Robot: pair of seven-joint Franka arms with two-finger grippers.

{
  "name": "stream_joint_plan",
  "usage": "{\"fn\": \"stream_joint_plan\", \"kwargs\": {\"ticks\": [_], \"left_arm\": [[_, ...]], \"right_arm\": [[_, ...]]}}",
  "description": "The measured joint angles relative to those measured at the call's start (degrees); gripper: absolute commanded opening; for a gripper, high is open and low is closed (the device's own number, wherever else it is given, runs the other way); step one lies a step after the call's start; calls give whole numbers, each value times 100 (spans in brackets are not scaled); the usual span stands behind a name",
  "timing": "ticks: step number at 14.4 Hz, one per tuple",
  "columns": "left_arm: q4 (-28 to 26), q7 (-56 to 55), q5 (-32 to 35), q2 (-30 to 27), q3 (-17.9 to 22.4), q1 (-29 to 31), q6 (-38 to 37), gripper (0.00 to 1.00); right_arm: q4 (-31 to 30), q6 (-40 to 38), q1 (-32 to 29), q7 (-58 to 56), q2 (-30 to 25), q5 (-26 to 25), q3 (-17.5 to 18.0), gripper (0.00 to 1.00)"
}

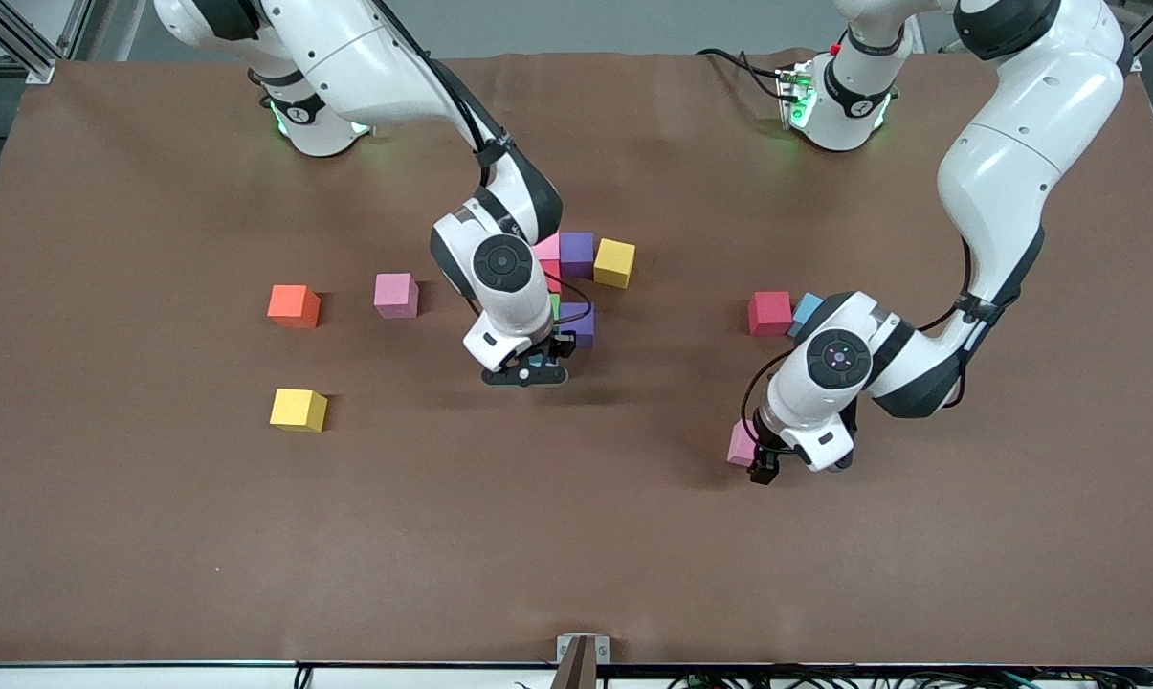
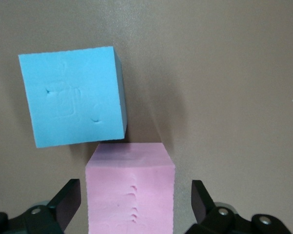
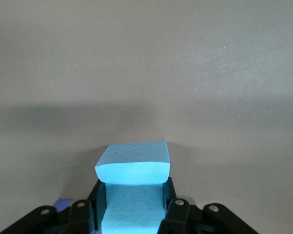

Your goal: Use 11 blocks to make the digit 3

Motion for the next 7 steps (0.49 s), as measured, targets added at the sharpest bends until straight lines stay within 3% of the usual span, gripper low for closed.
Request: {"fn": "stream_joint_plan", "kwargs": {"ticks": [5,7], "left_arm": [[29,7,0,84,14,0,1,45],[52,60,0,86,12,-3,1,34]], "right_arm": [[-153,-2,0,128,-97,35,13,3],[-159,-3,2,176,-101,39,17,3]]}}
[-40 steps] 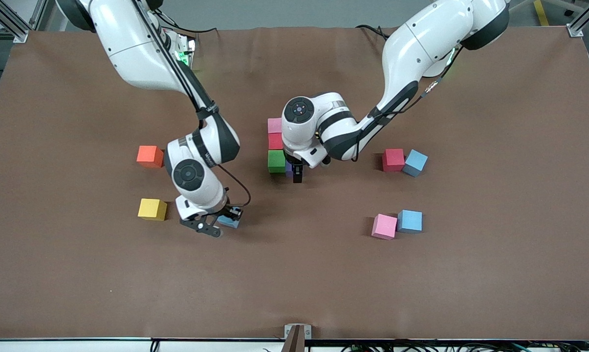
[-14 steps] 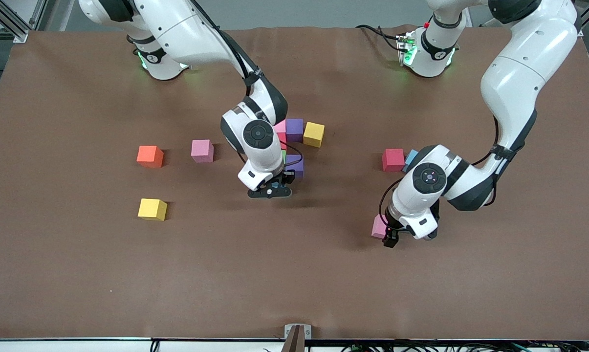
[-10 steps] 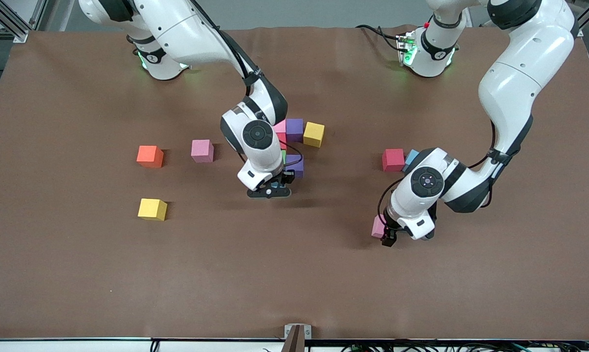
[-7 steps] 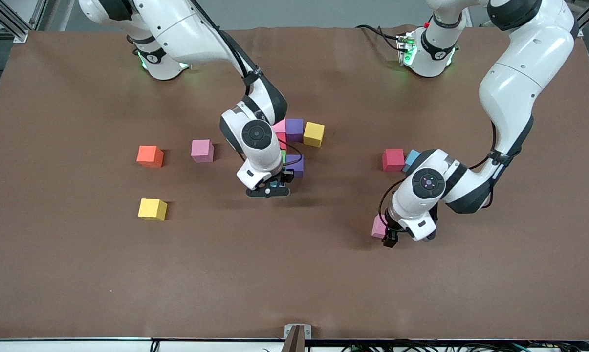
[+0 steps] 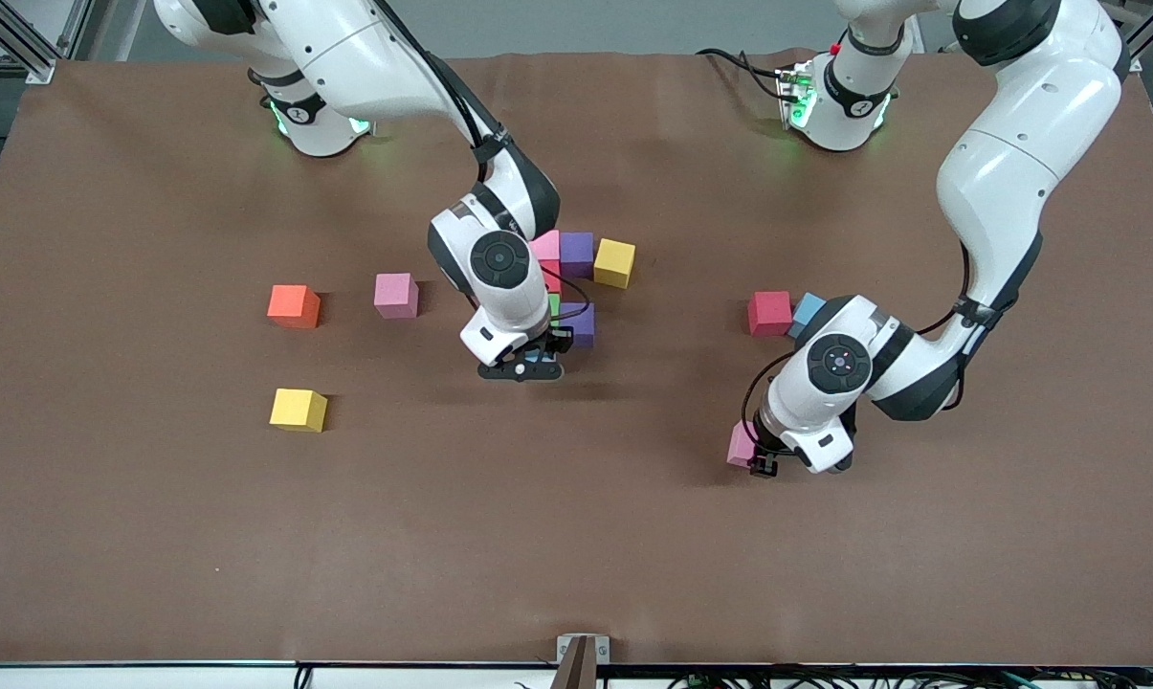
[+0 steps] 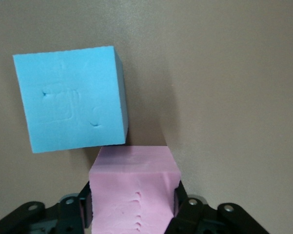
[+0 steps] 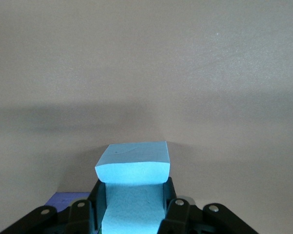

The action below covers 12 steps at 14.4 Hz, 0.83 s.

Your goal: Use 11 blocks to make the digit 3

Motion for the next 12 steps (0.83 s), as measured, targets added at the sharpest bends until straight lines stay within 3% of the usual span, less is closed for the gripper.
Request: {"fn": "stream_joint_plan", "kwargs": {"ticks": [6,12], "left_arm": [[86,-20,-50,-2,-45,3,11,34],[76,-1241,-119,-37,-535,-87,-517,34]], "right_arm": [[-12,-7,52,173,-7,0,4,3],[-27,-12,81,202,-16,0,4,4]]}}
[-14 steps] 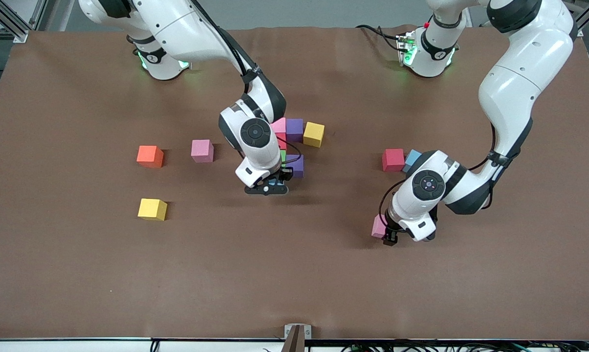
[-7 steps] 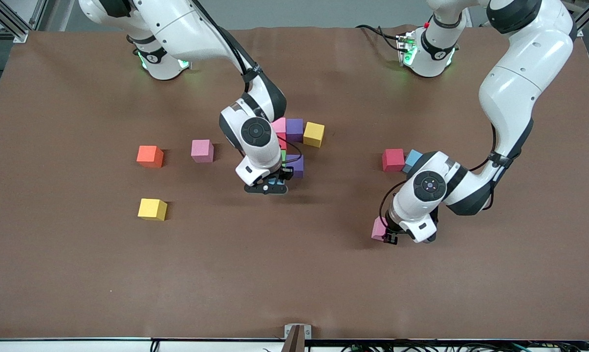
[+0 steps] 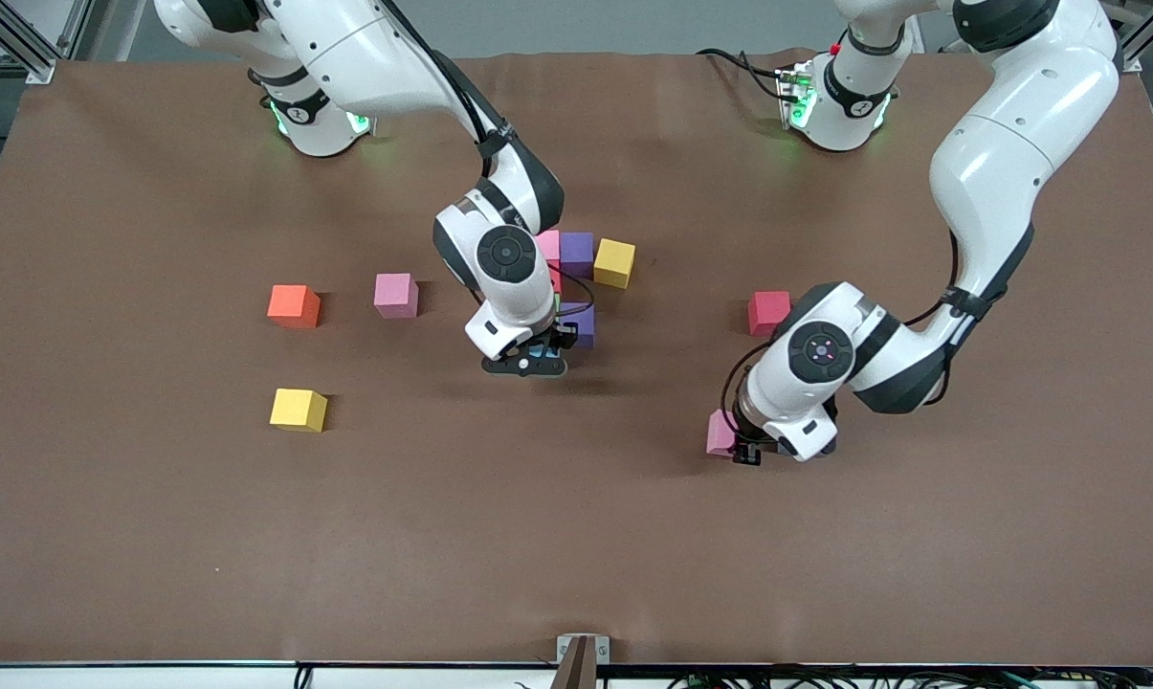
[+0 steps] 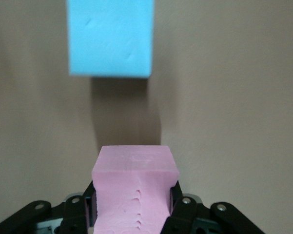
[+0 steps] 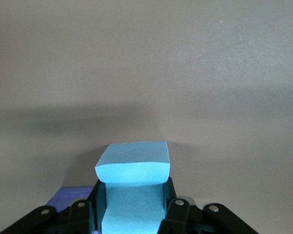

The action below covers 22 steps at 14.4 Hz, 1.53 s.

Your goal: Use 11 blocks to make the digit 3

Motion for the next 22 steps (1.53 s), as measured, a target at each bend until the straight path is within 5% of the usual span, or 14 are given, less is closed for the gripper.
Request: {"fn": "stream_joint_plan", "kwargs": {"ticks": [4,6,7,8,9,22], "left_arm": [[-218,-884,1,-6,-21,-452,-34,34],[-388,-1268,8,-42,-31,-705,-38,34],[-462,-1405,17,-75,-30,-812,-39,34],[-520,-1530,25,-110,-31,-900,-41,34],[-555,-1635,41,-135,-31,-964,-46,34],[-1109,-2533,415,-403,-233,-1076,158,34]], "right_arm": [[-7,-5,2,5,-4,0,1,8],[-8,-8,3,21,-6,0,2,19],[-9,-8,3,26,-6,0,2,31],[-9,-8,3,30,-6,0,2,90],[-10,-8,3,37,-6,0,2,100],[151,-955,-173,137,-501,16,-94,100]]}}
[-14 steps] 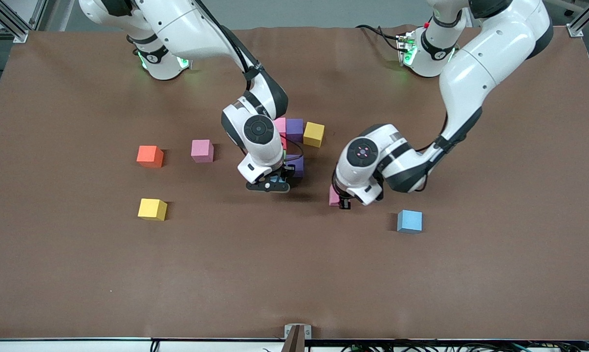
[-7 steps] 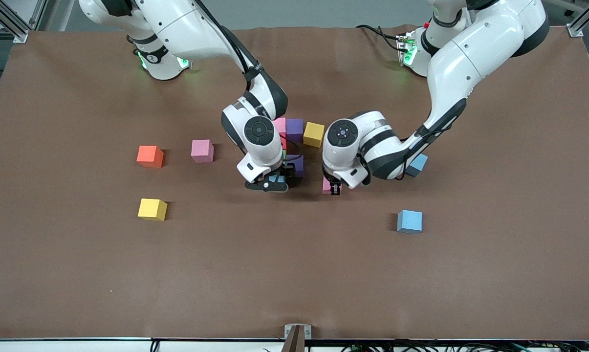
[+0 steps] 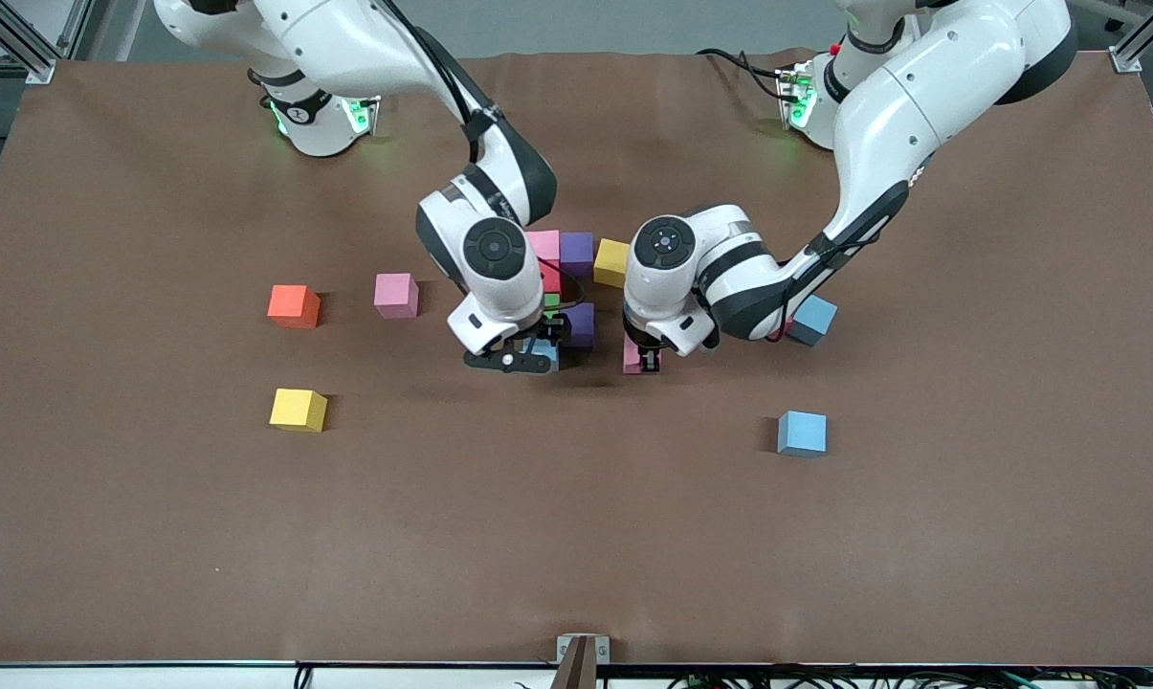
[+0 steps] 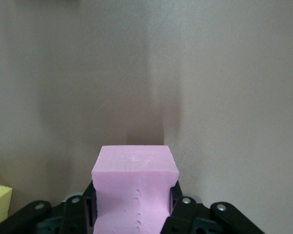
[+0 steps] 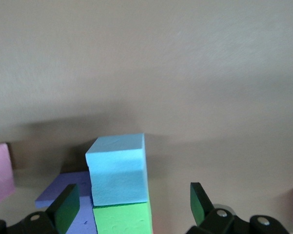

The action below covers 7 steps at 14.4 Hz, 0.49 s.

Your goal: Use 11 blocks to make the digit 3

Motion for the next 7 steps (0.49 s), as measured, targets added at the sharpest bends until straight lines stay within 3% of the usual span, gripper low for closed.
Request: {"fn": "stream_joint_plan", "kwargs": {"ticks": [4,7], "left_arm": [[-2,-128,-7,1,-3,-165,98,34],[-3,-149,-25,14,-2,-287,151,34]], "right_arm": [[-347,-26,-358,3,-336,16,-44,100],[-852,12,-972,-13,-673,-3,-100,100]]}}
